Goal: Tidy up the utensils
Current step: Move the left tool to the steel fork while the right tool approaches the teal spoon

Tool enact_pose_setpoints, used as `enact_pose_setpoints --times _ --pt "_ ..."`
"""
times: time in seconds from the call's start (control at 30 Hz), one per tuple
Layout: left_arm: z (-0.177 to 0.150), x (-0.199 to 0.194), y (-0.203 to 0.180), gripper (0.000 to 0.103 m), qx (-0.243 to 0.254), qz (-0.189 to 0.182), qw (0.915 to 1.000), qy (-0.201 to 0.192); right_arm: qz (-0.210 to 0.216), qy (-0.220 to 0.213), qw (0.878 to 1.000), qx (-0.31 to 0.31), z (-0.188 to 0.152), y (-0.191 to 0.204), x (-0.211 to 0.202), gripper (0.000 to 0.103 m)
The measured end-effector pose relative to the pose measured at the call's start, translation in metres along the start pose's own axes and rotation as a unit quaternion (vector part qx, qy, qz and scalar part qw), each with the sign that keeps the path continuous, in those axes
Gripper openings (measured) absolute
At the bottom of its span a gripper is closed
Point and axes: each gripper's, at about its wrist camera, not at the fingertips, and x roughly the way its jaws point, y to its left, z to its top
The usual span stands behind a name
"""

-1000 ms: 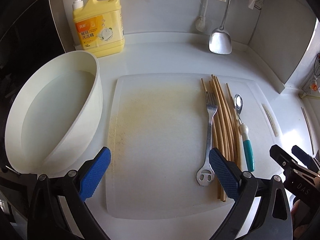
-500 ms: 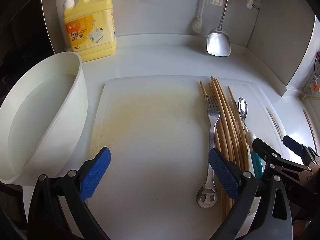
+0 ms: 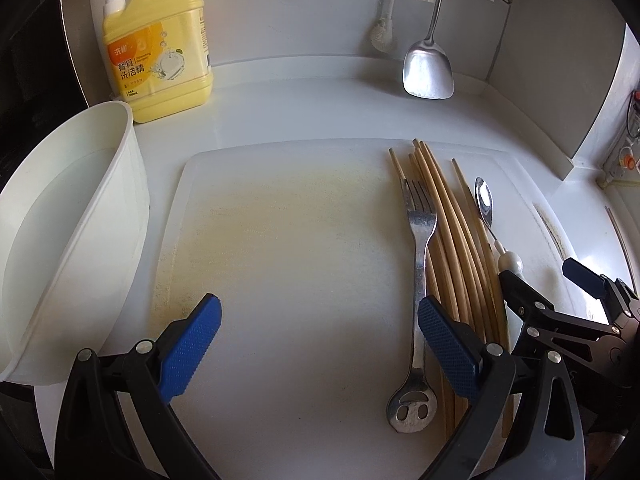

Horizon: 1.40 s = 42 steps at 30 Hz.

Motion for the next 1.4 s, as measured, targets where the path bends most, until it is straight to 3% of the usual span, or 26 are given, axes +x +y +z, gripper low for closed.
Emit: enact_pose_setpoints --times 0.67,1.4 --pt "0.021 0.023 -0.018 0.097 0.004 0.01 0.9999 -0.008 0.032 0.009 0.999 0.016 0.004 -0.029 0.009 0.094" --pt "0.021 0.027 0.013 0.098 -0.043 0.038 0.9983 -0.012 0.024 0.006 1.0 0.002 0.008 -0.025 0.008 0.094"
